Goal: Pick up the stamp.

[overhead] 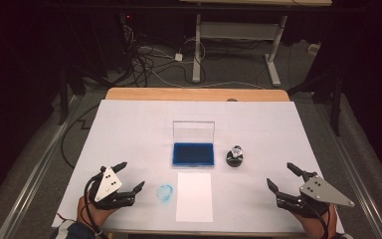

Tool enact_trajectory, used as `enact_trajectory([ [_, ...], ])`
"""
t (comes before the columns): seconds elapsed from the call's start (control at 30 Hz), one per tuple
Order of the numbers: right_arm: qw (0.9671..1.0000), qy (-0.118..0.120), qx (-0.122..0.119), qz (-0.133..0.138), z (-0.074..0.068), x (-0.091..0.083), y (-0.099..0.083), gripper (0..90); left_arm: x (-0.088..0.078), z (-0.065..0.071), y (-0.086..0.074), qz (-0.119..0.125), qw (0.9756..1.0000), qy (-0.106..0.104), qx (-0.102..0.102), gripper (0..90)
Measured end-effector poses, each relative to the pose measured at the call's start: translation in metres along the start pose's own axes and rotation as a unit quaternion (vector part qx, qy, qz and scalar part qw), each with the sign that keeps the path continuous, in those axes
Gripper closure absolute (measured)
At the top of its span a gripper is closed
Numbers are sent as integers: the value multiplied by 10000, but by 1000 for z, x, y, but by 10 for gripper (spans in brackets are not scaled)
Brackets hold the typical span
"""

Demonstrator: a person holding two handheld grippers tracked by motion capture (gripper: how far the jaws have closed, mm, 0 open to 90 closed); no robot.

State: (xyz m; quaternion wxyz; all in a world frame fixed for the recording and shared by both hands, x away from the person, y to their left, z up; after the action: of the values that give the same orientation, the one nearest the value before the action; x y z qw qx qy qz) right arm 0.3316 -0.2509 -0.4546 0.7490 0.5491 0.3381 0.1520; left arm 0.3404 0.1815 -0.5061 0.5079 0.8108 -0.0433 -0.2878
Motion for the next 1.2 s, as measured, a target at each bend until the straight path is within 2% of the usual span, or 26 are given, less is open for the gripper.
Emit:
enact_trajectory([
  [0.23, 9999, 25, 40, -119, 5, 3, -5, 265, -2, 0, 1, 41, 10000, -25, -52, 176],
  [0.43, 9997, 136, -1, -183, 6, 7, -4, 269, -3, 3, -3, -38, 10000, -68, 14, 176],
  [0.5, 9987, 300, -187, -365, 6, 10, -4, 285, -3, 4, -4, -100, 9999, -47, 97, 178],
  [0.53, 9987, 300, -187, -365, 6, 10, -4, 285, -3, 5, -5, -137, 9998, -35, 147, 178],
  [0.6, 9963, 560, -182, -619, 6, 16, -4, 292, -3, 7, -9, -251, 9996, -78, 132, 178],
  [0.7, 9951, 643, -243, -708, 7, 20, -2, 302, -3, 7, -10, -299, 9994, -73, 136, 179],
  [0.77, 9922, 840, -225, -890, 6, 27, 2, 303, -3, 6, -12, -340, 9993, -73, 133, 178],
  [0.87, 9896, 943, -269, -1056, 5, 31, 5, 301, -3, 6, -14, -362, 9993, -59, 90, 179],
  [1.0, 9797, 1279, -281, -1515, 2, 48, 10, 291, -2, 5, -14, -354, 9992, -44, 156, 178],
  [1.03, 9780, 1304, -295, -1600, 2, 51, 11, 291, -3, 5, -14, -357, 9992, -53, 157, 179],
  [1.13, 9762, 1280, -327, -1720, 4, 57, 13, 292, -3, 5, -15, -375, 9991, -74, 192, 179],
  [1.17, 9740, 1299, -317, -1827, 5, 63, 15, 292, -3, 5, -15, -374, 9991, -80, 186, 178],
  [1.2, 9740, 1299, -317, -1827, 5, 63, 15, 292, -3, 5, -16, -368, 9992, -88, 156, 178],
])
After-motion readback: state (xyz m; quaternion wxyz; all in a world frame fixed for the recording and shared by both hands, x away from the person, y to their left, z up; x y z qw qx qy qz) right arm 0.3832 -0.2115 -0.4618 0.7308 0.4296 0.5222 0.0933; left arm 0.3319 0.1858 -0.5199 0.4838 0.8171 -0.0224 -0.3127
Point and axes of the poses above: each handheld gripper's, and its own axes: x roughly forward along the jaws, y roughly out of its top, z roughly to its right, the point moved 9 cm from there along x, roughly forward along the jaws, and after that the axes turned 11 degrees about y, right-handed, at the moved point
